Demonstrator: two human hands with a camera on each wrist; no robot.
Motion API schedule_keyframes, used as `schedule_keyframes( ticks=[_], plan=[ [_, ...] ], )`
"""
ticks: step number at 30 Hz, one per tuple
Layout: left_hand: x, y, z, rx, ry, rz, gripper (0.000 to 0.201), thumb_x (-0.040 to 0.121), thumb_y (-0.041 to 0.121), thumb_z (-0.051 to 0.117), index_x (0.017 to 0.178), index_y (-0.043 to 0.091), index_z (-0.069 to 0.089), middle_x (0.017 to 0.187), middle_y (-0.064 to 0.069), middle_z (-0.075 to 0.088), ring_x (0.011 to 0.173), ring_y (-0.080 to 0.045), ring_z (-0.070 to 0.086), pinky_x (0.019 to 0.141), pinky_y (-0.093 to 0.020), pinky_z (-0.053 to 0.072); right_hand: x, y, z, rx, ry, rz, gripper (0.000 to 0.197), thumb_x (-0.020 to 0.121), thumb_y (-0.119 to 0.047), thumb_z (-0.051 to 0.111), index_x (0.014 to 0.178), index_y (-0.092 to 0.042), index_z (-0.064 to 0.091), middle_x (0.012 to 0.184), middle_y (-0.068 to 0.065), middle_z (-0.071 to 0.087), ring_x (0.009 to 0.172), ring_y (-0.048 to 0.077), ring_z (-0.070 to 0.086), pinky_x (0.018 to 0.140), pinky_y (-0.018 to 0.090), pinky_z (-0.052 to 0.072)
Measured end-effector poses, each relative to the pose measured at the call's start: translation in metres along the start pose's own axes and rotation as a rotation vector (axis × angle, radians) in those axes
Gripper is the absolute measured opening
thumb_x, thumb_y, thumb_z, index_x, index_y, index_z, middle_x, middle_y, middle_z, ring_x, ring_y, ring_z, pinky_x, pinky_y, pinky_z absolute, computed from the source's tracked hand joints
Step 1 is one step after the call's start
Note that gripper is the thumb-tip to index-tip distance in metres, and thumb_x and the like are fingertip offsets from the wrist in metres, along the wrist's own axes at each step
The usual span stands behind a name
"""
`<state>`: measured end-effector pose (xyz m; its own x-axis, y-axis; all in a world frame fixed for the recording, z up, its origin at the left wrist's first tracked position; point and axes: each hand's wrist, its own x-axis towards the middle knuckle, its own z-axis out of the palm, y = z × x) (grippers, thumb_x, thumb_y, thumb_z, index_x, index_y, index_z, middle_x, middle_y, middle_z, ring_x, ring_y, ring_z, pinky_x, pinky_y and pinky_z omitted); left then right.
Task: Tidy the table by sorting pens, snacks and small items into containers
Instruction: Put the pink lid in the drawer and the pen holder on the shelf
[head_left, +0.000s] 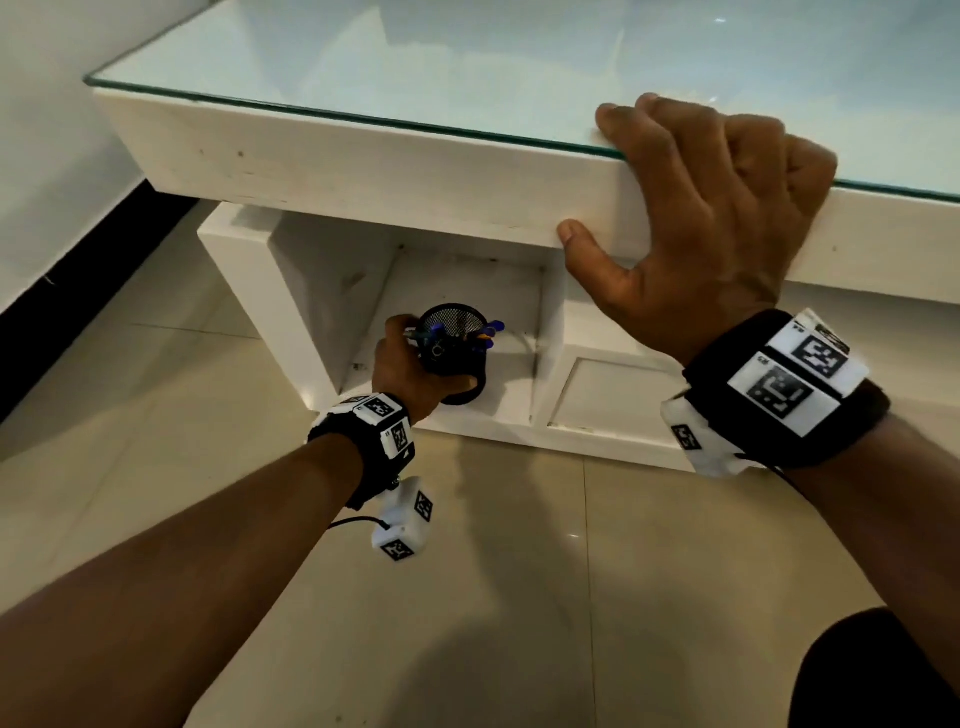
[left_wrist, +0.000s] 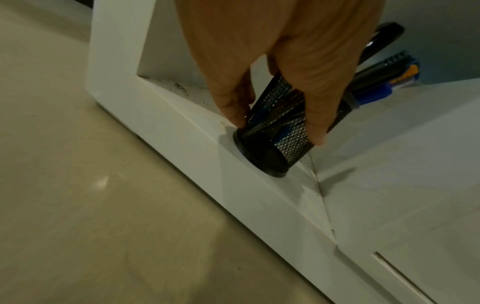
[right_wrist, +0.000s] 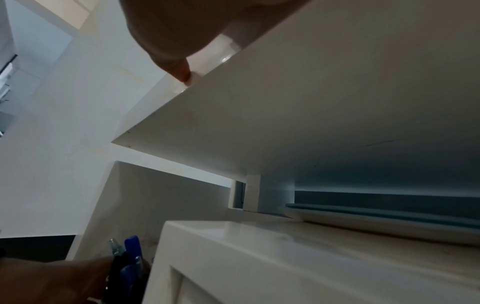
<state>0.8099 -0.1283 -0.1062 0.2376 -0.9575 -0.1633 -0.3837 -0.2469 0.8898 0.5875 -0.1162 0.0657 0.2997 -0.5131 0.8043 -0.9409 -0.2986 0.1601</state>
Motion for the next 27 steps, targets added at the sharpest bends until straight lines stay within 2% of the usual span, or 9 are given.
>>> schedule_keyframes(
  ticks=[3, 5, 7, 11, 13, 16, 18, 20, 27],
  plan=[
    [-0.006, -0.003, 0.003, -0.009, 0.076, -0.081, 0.089, 0.053, 0.029, 0.093, 0.118, 0.021, 0.033, 0.106, -0.008, 0.058, 0.09, -0.023, 0.058, 0.078, -0.036, 0.051, -0.001, 0.0, -0.001, 0.017, 0.013, -0.002, 0.06, 0.087, -0.064, 0.044, 0.132, -0.027, 0.057, 0.126, -0.004, 0.062, 0.107, 0.025, 0.055, 0.087, 0.038, 0.028],
    [-0.008, -0.006, 0.004, -0.064, 0.033, -0.131, 0.077, 0.062, 0.025, 0.09, 0.112, 0.022, 0.031, 0.093, -0.009, 0.064, 0.072, -0.022, 0.06, 0.065, -0.034, 0.053, -0.001, -0.001, 0.0, 0.015, 0.019, -0.004, 0.06, 0.087, -0.064, 0.044, 0.132, -0.027, 0.057, 0.126, -0.004, 0.062, 0.107, 0.025, 0.056, 0.087, 0.038, 0.028],
    [-0.01, -0.006, 0.005, -0.132, -0.018, -0.162, 0.07, 0.069, 0.017, 0.085, 0.112, 0.024, 0.03, 0.088, -0.012, 0.067, 0.061, -0.022, 0.064, 0.057, -0.034, 0.056, -0.002, 0.0, 0.0, 0.004, 0.018, -0.006, 0.06, 0.087, -0.064, 0.043, 0.132, -0.027, 0.057, 0.126, -0.004, 0.062, 0.107, 0.026, 0.056, 0.087, 0.037, 0.027],
    [-0.009, -0.003, 0.01, -0.176, 0.011, -0.177, 0.064, 0.075, 0.011, 0.075, 0.123, 0.022, 0.035, 0.084, -0.008, 0.07, 0.074, -0.026, 0.072, 0.068, -0.04, 0.061, -0.001, 0.002, 0.0, -0.003, -0.011, -0.002, 0.061, 0.088, -0.065, 0.04, 0.135, -0.027, 0.054, 0.128, -0.003, 0.06, 0.11, 0.027, 0.055, 0.087, 0.038, 0.027],
    [-0.008, -0.003, 0.008, -0.212, 0.017, -0.178, 0.065, 0.078, 0.008, 0.07, 0.131, 0.022, 0.036, 0.089, -0.005, 0.069, 0.08, -0.027, 0.072, 0.073, -0.04, 0.06, -0.001, 0.002, 0.001, -0.001, -0.028, -0.005, 0.062, 0.088, -0.065, 0.04, 0.136, -0.027, 0.052, 0.129, -0.002, 0.059, 0.111, 0.028, 0.055, 0.088, 0.038, 0.026],
    [-0.01, -0.001, 0.004, -0.288, -0.044, -0.182, 0.061, 0.083, 0.001, 0.063, 0.135, 0.02, 0.036, 0.108, -0.004, 0.064, 0.078, -0.029, 0.07, 0.066, -0.036, 0.056, -0.001, 0.002, 0.001, -0.004, -0.044, 0.001, 0.061, 0.089, -0.064, 0.039, 0.136, -0.026, 0.051, 0.129, -0.001, 0.058, 0.111, 0.029, 0.054, 0.088, 0.039, 0.027],
    [-0.011, 0.0, -0.001, -0.264, -0.064, -0.18, 0.051, 0.084, -0.001, 0.06, 0.129, 0.016, 0.044, 0.109, -0.004, 0.063, 0.069, -0.025, 0.068, 0.059, -0.031, 0.051, -0.001, 0.002, 0.0, 0.0, -0.049, 0.007, 0.061, 0.089, -0.064, 0.039, 0.135, -0.026, 0.051, 0.129, -0.001, 0.058, 0.111, 0.029, 0.054, 0.088, 0.04, 0.028],
    [-0.012, 0.002, -0.005, -0.226, -0.081, -0.176, 0.04, 0.085, -0.001, 0.06, 0.121, 0.012, 0.053, 0.103, -0.008, 0.065, 0.065, -0.022, 0.065, 0.057, -0.028, 0.049, -0.001, 0.003, 0.0, 0.0, -0.044, 0.006, 0.061, 0.089, -0.064, 0.039, 0.135, -0.026, 0.051, 0.129, -0.001, 0.059, 0.111, 0.028, 0.054, 0.088, 0.04, 0.028],
    [-0.018, -0.005, -0.022, -0.08, -0.127, -0.153, 0.021, 0.087, 0.003, 0.06, 0.106, 0.011, 0.062, 0.1, -0.017, 0.07, 0.069, -0.021, 0.066, 0.061, -0.028, 0.049, 0.0, 0.001, -0.002, 0.002, -0.049, 0.002, 0.062, 0.089, -0.065, 0.039, 0.136, -0.026, 0.052, 0.129, -0.002, 0.059, 0.111, 0.027, 0.054, 0.088, 0.038, 0.027]
  ],
)
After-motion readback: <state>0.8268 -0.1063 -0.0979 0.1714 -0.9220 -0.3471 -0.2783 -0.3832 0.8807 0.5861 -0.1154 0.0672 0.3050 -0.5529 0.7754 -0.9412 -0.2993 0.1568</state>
